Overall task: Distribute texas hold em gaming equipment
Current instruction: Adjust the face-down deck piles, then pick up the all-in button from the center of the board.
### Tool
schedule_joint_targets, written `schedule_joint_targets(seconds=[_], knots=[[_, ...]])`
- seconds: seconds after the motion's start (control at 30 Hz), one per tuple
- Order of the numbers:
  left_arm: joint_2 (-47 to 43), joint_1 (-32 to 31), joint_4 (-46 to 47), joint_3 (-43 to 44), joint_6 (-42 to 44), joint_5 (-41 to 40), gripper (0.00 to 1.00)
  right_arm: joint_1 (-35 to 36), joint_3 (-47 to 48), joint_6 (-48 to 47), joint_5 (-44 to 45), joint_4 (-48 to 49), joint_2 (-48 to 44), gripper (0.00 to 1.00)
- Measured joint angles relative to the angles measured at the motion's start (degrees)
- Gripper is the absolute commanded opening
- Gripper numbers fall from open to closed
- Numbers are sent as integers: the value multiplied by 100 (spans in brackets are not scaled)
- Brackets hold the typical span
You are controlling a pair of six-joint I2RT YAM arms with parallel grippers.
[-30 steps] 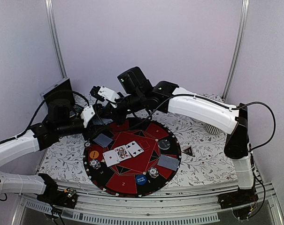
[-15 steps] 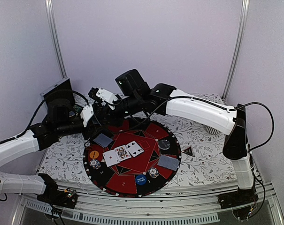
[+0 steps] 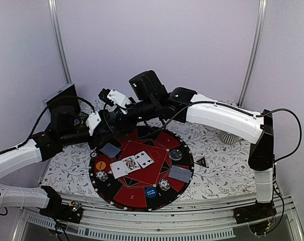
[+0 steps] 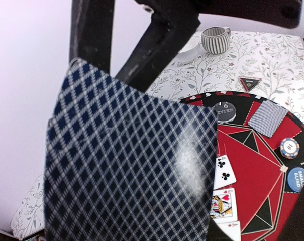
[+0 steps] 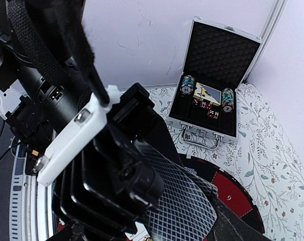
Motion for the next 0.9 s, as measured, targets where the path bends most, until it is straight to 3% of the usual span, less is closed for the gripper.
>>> schedule_joint_targets(seconds=[0.27,0.43,0.57,0.77,0.9], knots=[[0,-2,0,0,4,68,42,-66,-138,90,138,157,-146,93],[0,-2,0,0,4,68,42,-247,-691,240,133,214,-680,95],[0,-2,0,0,4,68,42,-702,-1530,584,118,299,-1615,97],[0,-2,0,0,4,55,42,-1969,-3248,1480,356,343,-3145,100],[0,-2,0,0,2,55,42,-2393,-4238,2076,1174,-70,-3368,99]])
